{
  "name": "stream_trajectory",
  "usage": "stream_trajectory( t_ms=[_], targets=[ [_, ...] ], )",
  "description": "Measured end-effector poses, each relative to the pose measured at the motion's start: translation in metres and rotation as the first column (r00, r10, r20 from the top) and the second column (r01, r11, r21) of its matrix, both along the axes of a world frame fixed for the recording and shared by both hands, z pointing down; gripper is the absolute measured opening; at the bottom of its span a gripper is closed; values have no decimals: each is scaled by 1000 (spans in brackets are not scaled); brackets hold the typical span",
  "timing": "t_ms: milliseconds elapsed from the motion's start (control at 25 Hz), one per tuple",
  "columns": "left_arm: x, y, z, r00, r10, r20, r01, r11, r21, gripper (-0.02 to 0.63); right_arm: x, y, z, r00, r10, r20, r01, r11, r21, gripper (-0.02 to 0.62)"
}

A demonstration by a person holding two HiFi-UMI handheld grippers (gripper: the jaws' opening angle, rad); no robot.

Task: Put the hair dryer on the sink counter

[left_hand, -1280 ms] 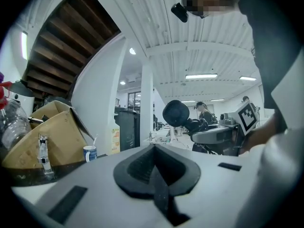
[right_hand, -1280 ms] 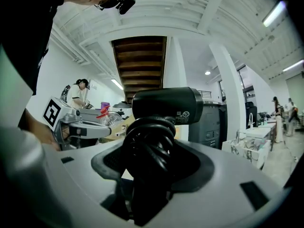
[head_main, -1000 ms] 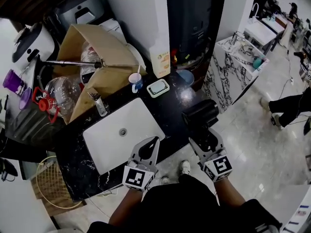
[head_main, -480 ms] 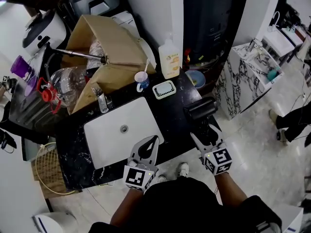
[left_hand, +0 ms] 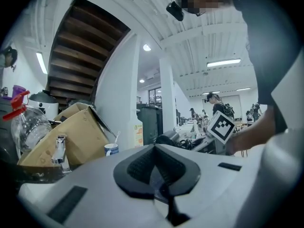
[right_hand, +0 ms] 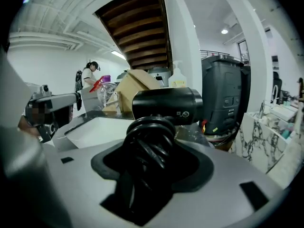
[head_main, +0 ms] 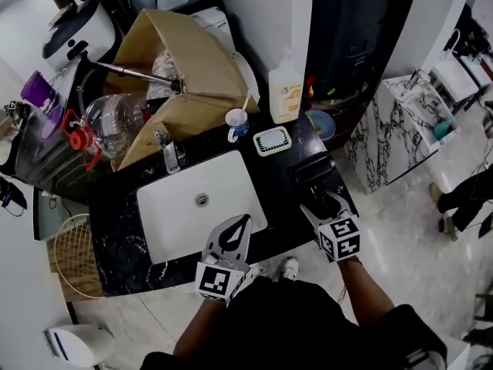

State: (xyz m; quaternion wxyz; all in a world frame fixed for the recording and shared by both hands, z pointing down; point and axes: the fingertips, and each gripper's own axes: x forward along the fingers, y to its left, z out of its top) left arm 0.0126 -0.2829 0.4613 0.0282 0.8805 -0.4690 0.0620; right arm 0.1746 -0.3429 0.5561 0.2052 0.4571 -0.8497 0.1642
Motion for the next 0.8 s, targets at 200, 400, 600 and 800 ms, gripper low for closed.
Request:
stream_trajectory(
  t_ms=[200,400,600,800],
  targets=[
    [-18,-14,-9,999,-17,-28,17,999,33,-5,-20,-16,19,999,-11,-40,7,996,-90,262],
    [-30,-17,-10,999,-35,-33,36,999,17,-5,-28,-31,36,996,-28,-84,15,988,-154,262],
    [-43,-15,-1,997,-62,-51,63,998,7,-5,-41,-49,51,990,-70,-121,44,978,-204,262],
    [-51,-11,11,994,-90,-70,88,996,-24,-5,-52,-59,66,988,-96,-122,61,962,-268,262]
  ],
)
